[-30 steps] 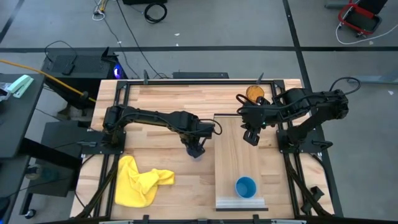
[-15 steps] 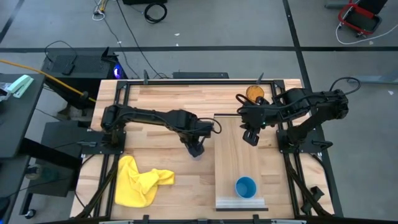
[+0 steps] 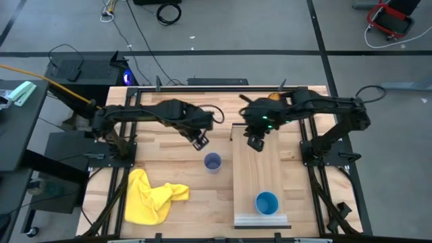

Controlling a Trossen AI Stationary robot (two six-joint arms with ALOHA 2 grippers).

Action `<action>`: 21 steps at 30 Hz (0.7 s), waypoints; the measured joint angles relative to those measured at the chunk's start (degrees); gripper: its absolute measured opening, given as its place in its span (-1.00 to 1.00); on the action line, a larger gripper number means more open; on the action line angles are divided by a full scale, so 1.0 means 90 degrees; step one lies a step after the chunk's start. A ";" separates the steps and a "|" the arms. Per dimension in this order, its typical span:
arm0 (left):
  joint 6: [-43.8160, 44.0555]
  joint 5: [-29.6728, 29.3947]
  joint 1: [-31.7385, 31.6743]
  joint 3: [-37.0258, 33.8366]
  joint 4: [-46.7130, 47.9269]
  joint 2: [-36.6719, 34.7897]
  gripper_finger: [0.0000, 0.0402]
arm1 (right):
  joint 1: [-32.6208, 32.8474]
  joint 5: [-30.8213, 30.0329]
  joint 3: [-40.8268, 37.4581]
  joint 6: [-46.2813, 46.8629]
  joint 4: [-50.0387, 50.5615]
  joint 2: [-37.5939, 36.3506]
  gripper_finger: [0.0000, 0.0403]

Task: Stack small to large cups/mugs on shelf
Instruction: Put the purple cup onto the shelf

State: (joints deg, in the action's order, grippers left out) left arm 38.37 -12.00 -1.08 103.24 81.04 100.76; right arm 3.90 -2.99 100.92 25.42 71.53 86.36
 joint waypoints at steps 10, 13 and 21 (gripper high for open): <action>-0.0358 -0.0299 -0.0938 -0.0007 0.0859 -0.0105 -0.57 | -0.0349 0.0836 0.0000 -0.0625 -0.0799 0.1146 -0.48; -0.0663 -0.0339 -0.1322 -0.0026 0.0994 -0.0143 -0.60 | -0.0342 0.0869 -0.0002 -0.0681 -0.0810 0.1378 -0.48; -0.1516 -0.0360 -0.2632 -0.0061 0.0967 -0.0219 -0.67 | -0.0250 0.1024 -0.0001 -0.0811 -0.1147 0.1789 -0.48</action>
State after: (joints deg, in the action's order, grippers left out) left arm 24.72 -15.24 -24.77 102.69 89.74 98.78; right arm 1.65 6.23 100.92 18.13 61.20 102.46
